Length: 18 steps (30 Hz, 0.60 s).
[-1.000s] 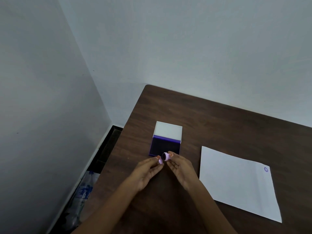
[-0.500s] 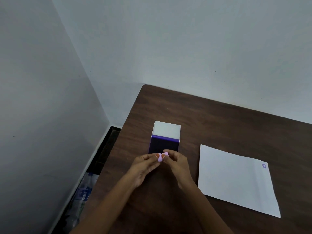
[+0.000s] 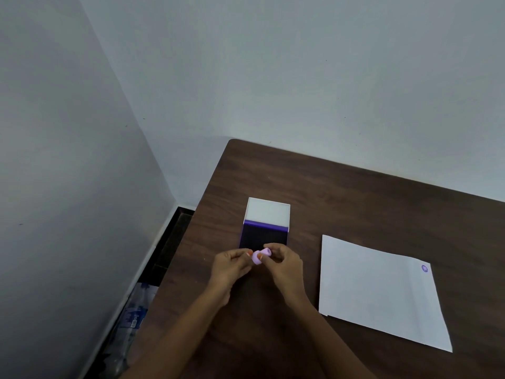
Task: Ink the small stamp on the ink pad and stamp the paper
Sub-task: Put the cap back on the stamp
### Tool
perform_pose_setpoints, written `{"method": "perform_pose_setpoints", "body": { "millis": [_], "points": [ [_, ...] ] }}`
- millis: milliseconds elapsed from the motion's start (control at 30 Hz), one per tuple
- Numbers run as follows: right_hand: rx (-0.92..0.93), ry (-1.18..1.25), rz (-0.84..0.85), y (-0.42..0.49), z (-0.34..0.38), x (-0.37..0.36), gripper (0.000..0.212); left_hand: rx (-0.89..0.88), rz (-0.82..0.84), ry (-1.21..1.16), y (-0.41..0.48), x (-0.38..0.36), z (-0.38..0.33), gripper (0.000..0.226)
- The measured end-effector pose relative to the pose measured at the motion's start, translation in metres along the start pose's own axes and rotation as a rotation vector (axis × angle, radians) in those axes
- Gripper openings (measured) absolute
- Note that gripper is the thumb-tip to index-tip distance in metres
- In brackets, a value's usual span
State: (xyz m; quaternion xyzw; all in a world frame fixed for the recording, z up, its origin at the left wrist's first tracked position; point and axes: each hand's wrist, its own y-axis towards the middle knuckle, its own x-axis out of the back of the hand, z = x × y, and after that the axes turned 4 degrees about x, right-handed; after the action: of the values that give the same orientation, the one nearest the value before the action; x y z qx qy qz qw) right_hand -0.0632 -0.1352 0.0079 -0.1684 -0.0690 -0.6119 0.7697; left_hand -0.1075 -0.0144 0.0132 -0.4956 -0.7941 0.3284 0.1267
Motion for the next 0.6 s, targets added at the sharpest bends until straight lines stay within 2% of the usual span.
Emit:
{"method": "perform_pose_setpoints", "body": {
  "millis": [100, 200, 400, 600],
  "points": [
    [0.092, -0.124, 0.036, -0.003, -0.004, -0.006, 0.016, -0.079, -0.173, 0.094, 0.009, 0.005, 0.001, 0.013],
    [0.138, -0.266, 0.126, -0.006, -0.011, -0.009, 0.021, -0.123, -0.257, 0.166, 0.016, 0.012, 0.0, 0.011],
    [0.195, -0.463, 0.245, -0.009, -0.027, -0.014, 0.02, -0.177, -0.308, 0.231, 0.024, 0.021, -0.002, 0.01],
    [0.209, -0.492, 0.253, -0.012, -0.034, -0.015, 0.025, -0.199, -0.319, 0.253, 0.028, 0.019, -0.003, 0.01]
  ]
}}
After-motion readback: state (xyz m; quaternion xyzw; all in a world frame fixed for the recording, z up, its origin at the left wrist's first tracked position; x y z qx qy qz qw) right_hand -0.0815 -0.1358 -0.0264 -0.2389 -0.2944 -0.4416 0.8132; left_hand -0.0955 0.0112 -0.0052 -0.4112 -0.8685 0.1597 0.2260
